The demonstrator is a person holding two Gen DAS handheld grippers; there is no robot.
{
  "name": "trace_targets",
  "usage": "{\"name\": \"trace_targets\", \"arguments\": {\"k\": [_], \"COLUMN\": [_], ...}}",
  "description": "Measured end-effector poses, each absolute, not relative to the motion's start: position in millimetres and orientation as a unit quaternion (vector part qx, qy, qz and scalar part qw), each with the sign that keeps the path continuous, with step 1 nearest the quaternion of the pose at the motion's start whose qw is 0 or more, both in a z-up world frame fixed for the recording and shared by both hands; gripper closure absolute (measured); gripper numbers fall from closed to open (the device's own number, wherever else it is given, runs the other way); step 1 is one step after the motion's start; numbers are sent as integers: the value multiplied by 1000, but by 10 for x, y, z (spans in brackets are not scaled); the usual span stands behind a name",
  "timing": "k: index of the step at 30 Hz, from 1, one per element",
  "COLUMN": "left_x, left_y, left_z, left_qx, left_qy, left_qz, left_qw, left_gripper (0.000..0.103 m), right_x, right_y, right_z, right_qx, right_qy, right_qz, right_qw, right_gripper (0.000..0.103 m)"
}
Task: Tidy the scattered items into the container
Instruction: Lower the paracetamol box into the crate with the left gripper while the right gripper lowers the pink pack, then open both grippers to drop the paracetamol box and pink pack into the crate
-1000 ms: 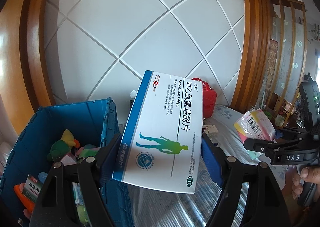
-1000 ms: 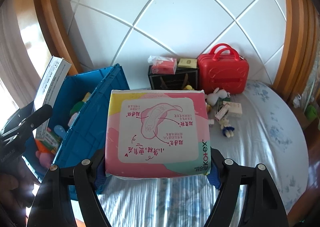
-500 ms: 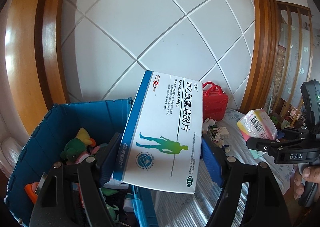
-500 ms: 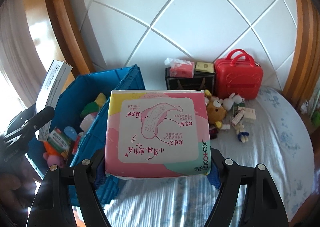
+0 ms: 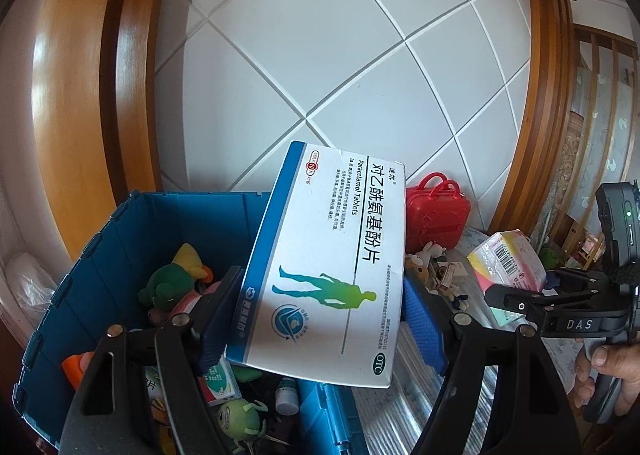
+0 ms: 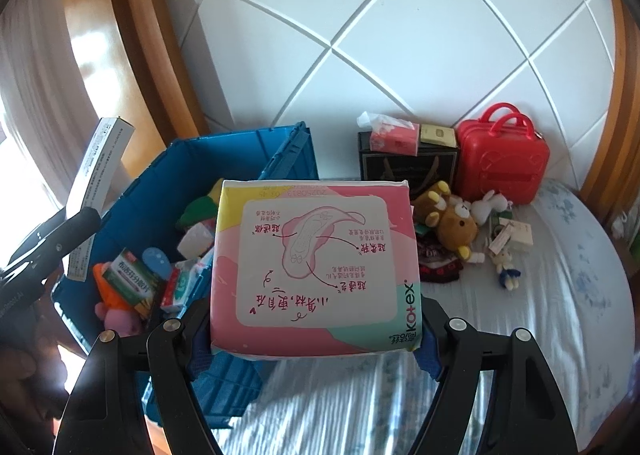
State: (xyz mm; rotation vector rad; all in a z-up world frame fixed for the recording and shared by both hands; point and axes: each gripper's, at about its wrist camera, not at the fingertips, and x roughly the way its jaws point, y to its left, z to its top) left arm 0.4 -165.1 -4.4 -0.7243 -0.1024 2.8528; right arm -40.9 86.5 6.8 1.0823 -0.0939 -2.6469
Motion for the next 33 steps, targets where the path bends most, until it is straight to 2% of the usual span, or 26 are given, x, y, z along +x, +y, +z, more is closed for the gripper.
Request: {"name": "trace_targets", "arguments": {"k": [33], "left_x": [199], "left_y": [-2979], "left_z": [-283], "left_qx": [-266], "left_qy": [-101], "left_qz": [958], "left_qw": [-23], "left_gripper": [27], "right_x": [-655], "right_y": [-836], "right_z": [471], "right_qx": [360], "right_qy": [37], "right_qz": [-891], "right_qw": [274], "right_gripper": [25]}}
